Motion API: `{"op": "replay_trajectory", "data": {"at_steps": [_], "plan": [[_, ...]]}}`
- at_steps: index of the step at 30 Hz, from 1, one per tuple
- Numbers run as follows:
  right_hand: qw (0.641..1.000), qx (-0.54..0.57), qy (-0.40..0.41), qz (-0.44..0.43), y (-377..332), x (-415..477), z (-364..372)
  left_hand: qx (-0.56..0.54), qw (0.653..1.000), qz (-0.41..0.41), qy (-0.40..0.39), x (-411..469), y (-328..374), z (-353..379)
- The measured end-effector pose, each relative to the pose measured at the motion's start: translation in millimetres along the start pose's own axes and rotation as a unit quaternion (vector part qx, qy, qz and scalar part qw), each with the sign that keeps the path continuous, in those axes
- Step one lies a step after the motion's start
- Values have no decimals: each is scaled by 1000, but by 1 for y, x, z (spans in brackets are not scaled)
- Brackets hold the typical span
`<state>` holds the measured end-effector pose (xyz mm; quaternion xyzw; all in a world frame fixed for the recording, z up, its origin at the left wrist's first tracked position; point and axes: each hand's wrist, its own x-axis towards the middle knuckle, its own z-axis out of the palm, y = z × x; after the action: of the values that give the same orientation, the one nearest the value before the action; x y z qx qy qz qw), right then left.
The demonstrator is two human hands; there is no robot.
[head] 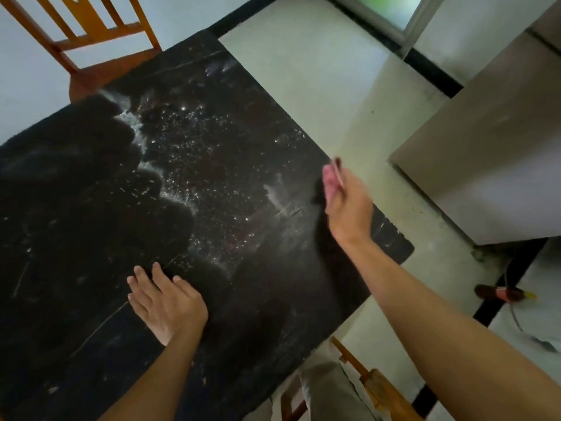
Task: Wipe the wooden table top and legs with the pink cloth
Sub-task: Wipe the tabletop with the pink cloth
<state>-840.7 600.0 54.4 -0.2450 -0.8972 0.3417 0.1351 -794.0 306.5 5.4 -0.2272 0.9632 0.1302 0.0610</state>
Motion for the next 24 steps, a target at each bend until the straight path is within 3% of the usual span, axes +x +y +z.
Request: {"op": "replay_trajectory", "data": {"at_steps": [3, 5, 9, 12, 15, 17, 20, 24], "plan": [[979, -55, 80, 178, 47, -18, -36, 5, 1000, -5, -3, 0, 0, -1], [971, -67, 79, 217, 49, -18, -19, 8, 1000, -7, -4, 1, 0, 0], [982, -27, 42, 183, -8, 36, 46, 7, 1000, -13, 0, 3, -2, 2], [986, -4, -61, 155, -54, 92, 84, 11, 1000, -5, 11, 3, -3, 5], [981, 19, -187, 51, -73, 124, 82, 11, 1000, -7, 13, 2, -3, 6], [988, -26, -149, -4, -63, 133, 58, 12, 1000, -10, 13, 2, -3, 6], [997, -32, -26, 67, -34, 129, 40, 11, 1000, -7, 24, 3, -4, 7], [993, -30, -64, 95, -41, 95, 79, 13, 999, -1, 31, 4, -4, 7]]}}
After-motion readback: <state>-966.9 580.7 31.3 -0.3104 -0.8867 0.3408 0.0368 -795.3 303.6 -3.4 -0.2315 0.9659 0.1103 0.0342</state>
